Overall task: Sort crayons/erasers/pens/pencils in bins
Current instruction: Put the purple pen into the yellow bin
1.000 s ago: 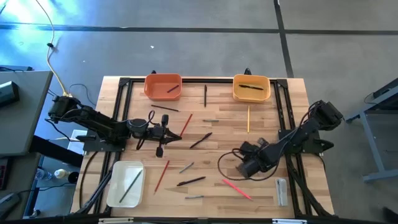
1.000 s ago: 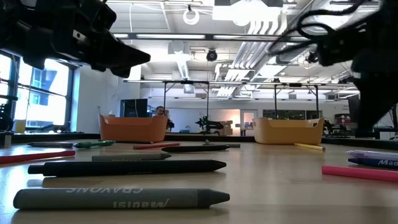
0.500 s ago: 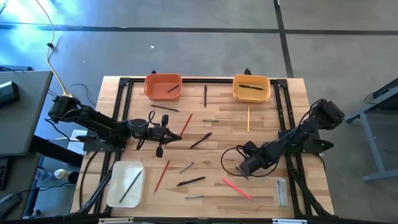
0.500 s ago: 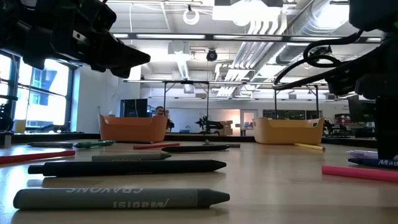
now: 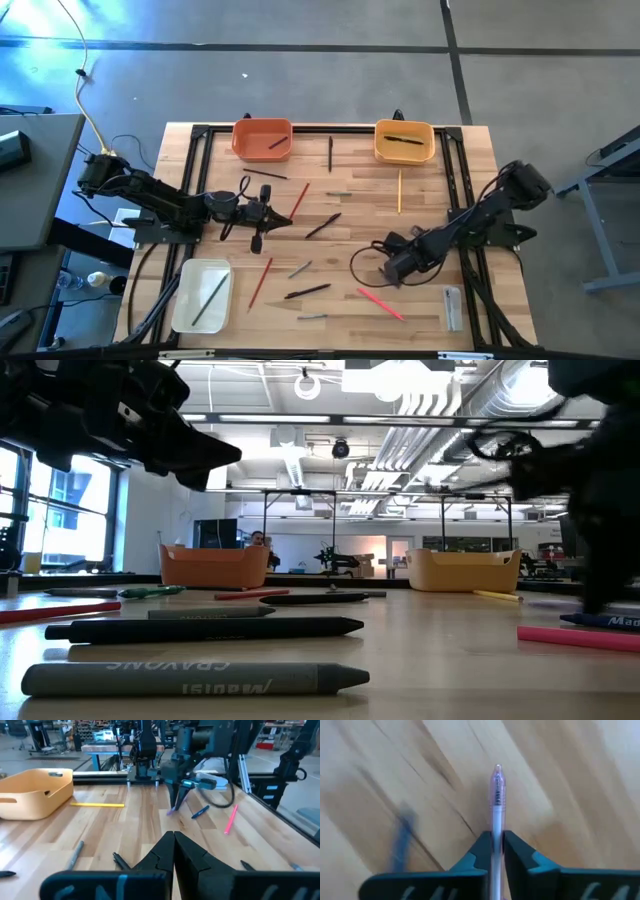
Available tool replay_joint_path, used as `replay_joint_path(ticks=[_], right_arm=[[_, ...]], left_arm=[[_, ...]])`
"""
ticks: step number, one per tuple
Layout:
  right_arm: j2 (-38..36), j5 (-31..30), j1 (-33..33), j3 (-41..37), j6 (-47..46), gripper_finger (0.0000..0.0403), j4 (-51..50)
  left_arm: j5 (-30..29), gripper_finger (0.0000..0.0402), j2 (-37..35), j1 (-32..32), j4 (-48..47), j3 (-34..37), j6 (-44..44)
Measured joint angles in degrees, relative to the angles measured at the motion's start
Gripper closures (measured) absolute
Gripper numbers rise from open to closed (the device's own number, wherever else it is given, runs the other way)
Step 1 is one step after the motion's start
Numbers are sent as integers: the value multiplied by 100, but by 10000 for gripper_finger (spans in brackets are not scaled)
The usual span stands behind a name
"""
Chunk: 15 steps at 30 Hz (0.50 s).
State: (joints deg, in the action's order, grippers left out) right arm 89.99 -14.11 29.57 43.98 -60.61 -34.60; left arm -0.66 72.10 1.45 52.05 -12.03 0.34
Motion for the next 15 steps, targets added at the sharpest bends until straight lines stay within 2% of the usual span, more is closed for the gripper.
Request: replay_joint_path(ticks=[8,11,15], right_arm=[[-19,-733,-305,350,1277,392,250],[-19,-1291,-701,399,1816,392,422],[-28,-2404,-1314,510,2679,392,925]], left_arm=[[-1,401,0,2,0,0,-67],[-1,401,0,2,1,0,-181],[-1,401,0,2,2,0,-204]])
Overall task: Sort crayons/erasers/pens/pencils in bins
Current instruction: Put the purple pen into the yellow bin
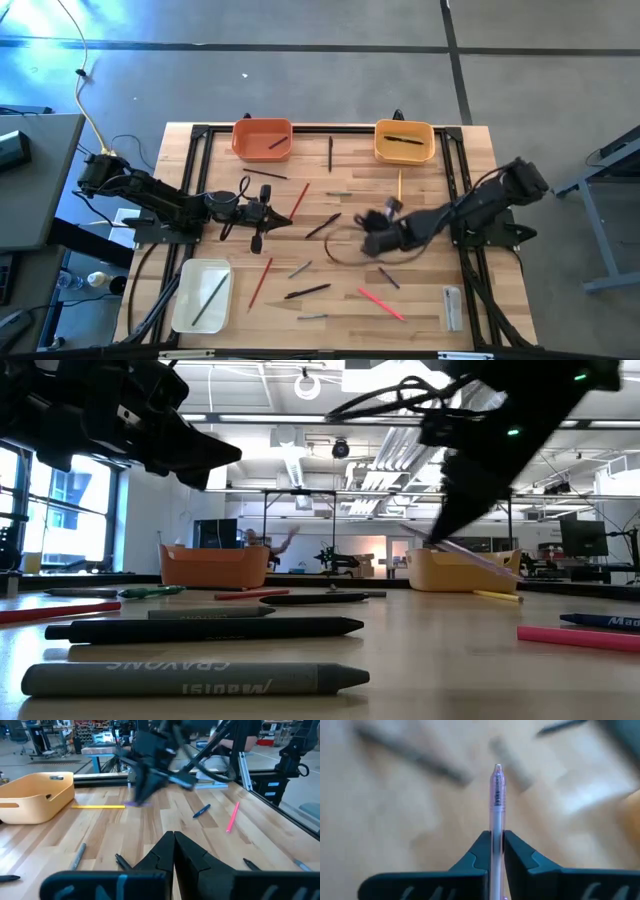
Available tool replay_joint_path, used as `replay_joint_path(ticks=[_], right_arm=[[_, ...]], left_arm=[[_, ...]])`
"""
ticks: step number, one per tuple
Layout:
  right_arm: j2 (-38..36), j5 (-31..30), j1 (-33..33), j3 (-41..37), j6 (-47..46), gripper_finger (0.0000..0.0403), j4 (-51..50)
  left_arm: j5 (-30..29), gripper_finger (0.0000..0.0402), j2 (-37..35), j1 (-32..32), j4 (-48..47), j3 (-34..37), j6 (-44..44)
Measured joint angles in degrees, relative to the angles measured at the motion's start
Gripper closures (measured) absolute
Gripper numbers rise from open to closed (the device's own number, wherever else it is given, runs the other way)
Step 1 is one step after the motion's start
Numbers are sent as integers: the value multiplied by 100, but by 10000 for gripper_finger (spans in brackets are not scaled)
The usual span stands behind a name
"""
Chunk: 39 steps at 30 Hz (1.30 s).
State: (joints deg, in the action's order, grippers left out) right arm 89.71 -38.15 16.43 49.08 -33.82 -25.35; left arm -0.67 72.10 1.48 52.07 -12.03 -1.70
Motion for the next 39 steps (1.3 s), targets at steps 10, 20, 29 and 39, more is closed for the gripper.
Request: replay_joint_path(ticks=[10,20,29,39], right_arm=[[-2,-766,-1961,264,2604,391,368],[-8,-861,-3989,286,4331,391,637],[-11,833,-5281,-226,5696,391,1914],[-11,1437,-5771,-319,5830,391,1848]], left_arm=[[0,401,0,0,-1,0,-5],[0,401,0,0,-1,0,-47],[0,401,0,0,-1,0,-45],[0,401,0,0,-1,0,-47]])
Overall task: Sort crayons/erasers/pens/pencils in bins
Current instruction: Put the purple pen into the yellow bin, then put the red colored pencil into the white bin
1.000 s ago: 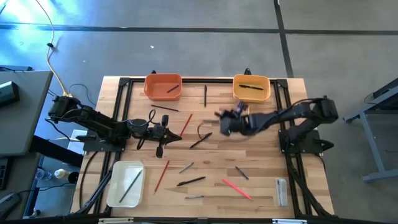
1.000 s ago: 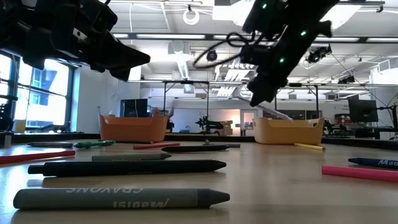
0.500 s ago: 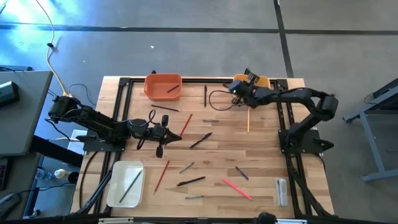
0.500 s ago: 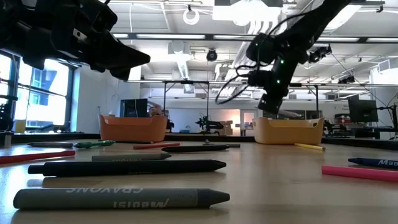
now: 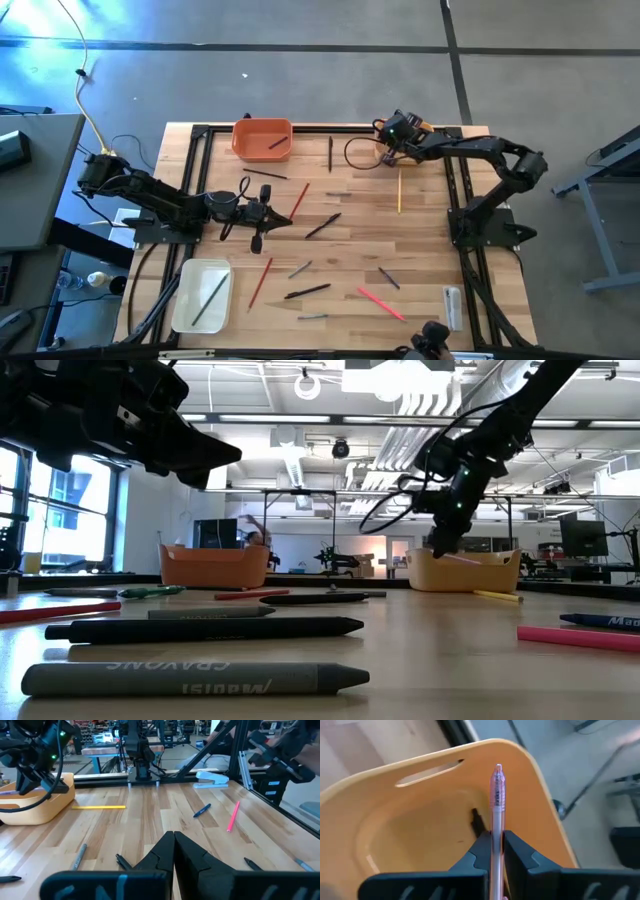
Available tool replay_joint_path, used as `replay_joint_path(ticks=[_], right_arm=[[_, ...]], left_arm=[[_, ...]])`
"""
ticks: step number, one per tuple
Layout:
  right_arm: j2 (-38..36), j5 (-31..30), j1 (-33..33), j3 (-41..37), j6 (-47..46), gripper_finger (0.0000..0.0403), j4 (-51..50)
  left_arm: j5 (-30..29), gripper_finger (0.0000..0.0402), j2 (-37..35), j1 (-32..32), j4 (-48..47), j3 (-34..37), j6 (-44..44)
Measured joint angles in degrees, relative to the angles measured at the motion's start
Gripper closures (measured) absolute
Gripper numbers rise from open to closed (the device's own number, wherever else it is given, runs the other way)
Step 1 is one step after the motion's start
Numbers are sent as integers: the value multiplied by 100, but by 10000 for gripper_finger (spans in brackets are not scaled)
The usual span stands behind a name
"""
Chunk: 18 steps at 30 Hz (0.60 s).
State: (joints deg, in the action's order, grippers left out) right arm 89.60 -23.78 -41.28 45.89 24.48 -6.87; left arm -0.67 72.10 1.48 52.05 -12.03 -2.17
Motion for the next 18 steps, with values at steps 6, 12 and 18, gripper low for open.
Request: replay_joint_path(ticks=[6,12,18], right_arm=[[0,212,-159,0,-162,389,-201],[0,259,-187,0,-364,353,-354],[0,259,-183,13,-644,295,-348]], left_arm=[[2,401,0,0,-49,0,0],[22,401,0,-8,-382,-2,0],[-140,401,0,-210,-679,-2,-29]])
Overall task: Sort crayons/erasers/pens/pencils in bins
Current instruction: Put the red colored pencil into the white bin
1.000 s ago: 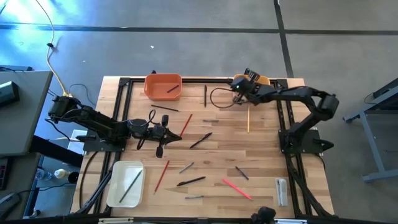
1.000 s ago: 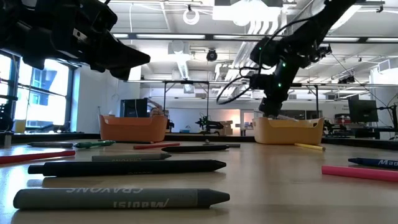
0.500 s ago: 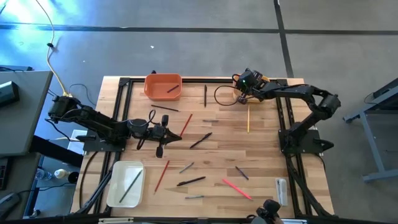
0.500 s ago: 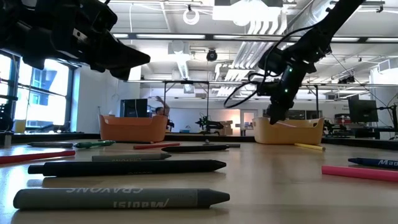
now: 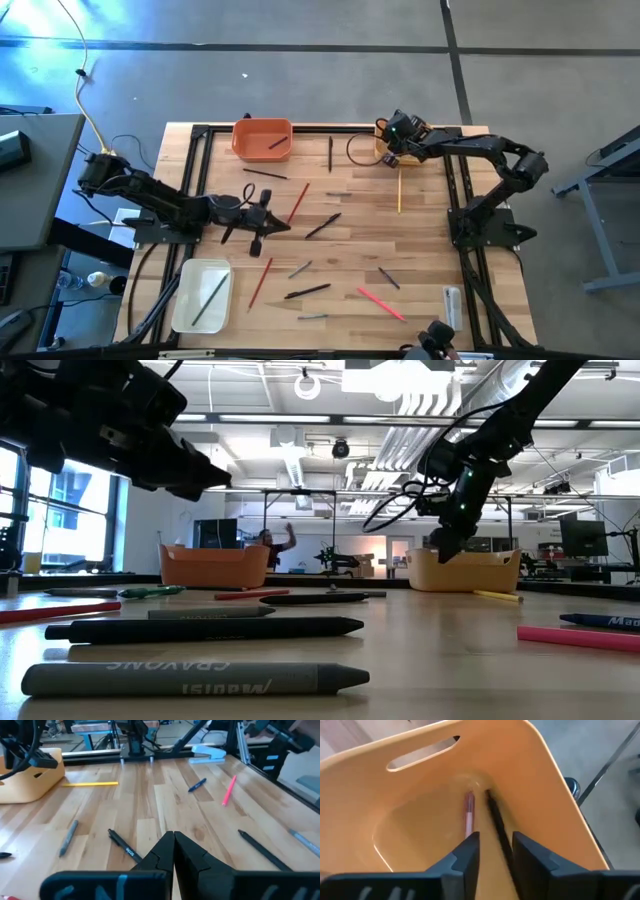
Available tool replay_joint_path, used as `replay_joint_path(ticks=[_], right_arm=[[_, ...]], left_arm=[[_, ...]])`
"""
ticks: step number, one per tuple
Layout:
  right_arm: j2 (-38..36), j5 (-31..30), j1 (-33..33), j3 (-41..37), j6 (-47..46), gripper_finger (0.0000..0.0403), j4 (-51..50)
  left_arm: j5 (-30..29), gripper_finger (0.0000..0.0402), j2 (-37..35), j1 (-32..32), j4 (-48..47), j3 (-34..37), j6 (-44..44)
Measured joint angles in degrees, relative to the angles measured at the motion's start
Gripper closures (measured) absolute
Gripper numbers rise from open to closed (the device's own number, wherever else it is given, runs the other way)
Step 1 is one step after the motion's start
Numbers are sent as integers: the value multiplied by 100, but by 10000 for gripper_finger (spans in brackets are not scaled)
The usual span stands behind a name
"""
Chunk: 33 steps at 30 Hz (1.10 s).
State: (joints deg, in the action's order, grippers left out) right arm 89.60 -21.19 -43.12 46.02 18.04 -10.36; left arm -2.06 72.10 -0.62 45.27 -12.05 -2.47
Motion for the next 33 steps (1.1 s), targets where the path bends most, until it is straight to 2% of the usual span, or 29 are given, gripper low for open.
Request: replay_joint_path(ticks=[3,5,10,13,16,19,25,28,31,33], right_arm=[[-51,-2,15,0,-2,287,-53],[-193,-6,67,0,-4,296,-139],[-918,21,407,3,-250,359,-323],[-1435,366,760,5,-614,396,-579],[-1783,789,1264,5,-1041,390,-783],[-1882,938,1942,5,-1165,396,-791],[-1742,854,3326,-2,-1397,401,-408],[-1690,476,3894,-317,-1287,402,537],[-1683,424,4187,-1143,-1114,402,2035],[-1683,403,4298,-1690,-1196,402,2902]], left_arm=[[-254,401,0,-138,-36,0,-114],[-408,401,0,-211,-32,0,-144],[-338,401,0,-271,-15,0,177],[-110,400,0,-271,-87,0,274],[33,401,0,-271,-199,0,148],[0,401,0,-271,-224,0,35],[-19,401,0,-271,-224,0,34],[-244,401,2,-271,-236,-12,124],[-751,401,26,-270,-425,-125,236],[-978,401,28,-252,-915,-334,259]])
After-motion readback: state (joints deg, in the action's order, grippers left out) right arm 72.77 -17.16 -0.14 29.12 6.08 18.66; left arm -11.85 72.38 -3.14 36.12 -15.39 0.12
